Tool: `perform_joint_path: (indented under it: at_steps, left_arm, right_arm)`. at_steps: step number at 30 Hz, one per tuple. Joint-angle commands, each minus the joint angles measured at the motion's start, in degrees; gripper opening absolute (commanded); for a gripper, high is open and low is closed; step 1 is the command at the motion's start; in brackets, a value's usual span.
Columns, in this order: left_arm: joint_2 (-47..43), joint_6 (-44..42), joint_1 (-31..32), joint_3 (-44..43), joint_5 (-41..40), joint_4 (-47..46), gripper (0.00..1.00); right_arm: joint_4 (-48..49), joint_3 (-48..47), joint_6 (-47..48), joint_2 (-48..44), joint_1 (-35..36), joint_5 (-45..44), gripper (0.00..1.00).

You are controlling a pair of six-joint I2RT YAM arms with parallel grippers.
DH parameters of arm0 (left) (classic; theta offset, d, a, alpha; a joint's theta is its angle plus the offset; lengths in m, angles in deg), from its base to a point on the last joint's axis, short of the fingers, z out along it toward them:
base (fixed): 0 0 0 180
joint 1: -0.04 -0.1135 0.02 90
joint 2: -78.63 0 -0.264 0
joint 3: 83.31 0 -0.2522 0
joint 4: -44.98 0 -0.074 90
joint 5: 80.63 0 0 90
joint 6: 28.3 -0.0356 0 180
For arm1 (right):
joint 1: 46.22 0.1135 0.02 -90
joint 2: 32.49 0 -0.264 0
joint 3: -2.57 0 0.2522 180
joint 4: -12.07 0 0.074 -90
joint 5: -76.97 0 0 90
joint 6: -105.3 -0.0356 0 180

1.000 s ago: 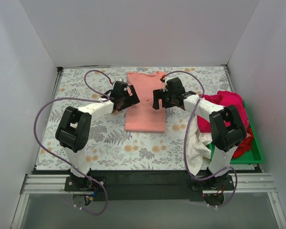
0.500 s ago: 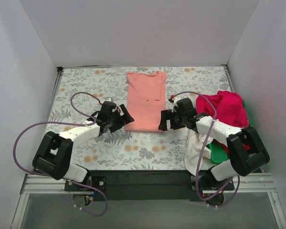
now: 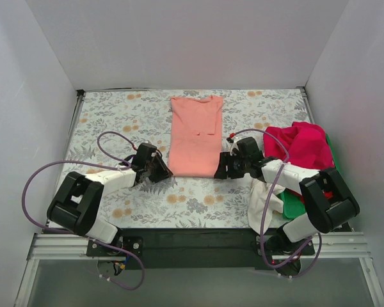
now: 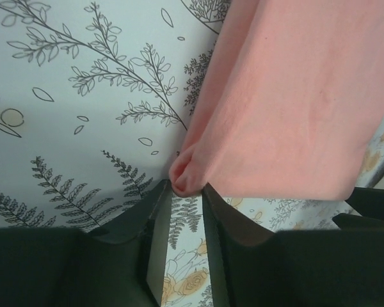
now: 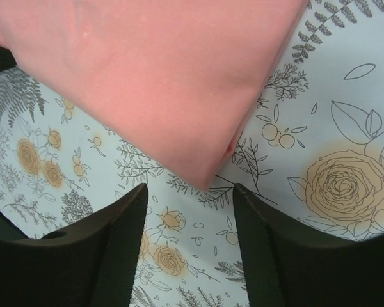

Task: Fold and stack the t-shirts
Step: Fold the tshirt

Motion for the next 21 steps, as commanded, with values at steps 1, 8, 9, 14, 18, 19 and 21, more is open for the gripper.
perform_joint_path:
  at_steps: [1,8,9,14,18,19,21]
  left_arm:
    - [0.8,0.3,0.2,-0.5,-0.7,0.0,0.24]
    - [1.3,0.5,0.2,-0.2,-2.5,0.9,0.00]
    - [1.2,0.3,0.3,-0.2,-2.6,0.9,0.00]
    - [-0.1,0.3,0.3,0.3,-3.0,0.8,0.00]
    - [-2.8,0.6,0.3,0.9,-2.3,1.3,0.00]
    - [-3.6,1.2,0.3,1.9,-1.3,1.3,0.00]
    - [-6.9,2.3,0.3,3.4,0.0,2.1,0.00]
  right_arm:
    - [2.3,-1.2,-1.2,2.5,0.2,0.3,0.59]
    - [3.2,-2.6,-1.1,5.6,0.2,0.4,0.40]
    - [3.3,-2.7,-0.9,5.8,0.1,0.4,0.39]
    - [3.5,-4.5,0.0,8.0,0.2,1.0,0.26]
    - [3.3,-3.4,0.2,6.0,0.3,2.4,0.01]
    - [3.2,-2.0,0.2,3.7,0.3,3.2,0.01]
    - [2.4,0.1,0.2,1.0,0.8,3.5,0.01]
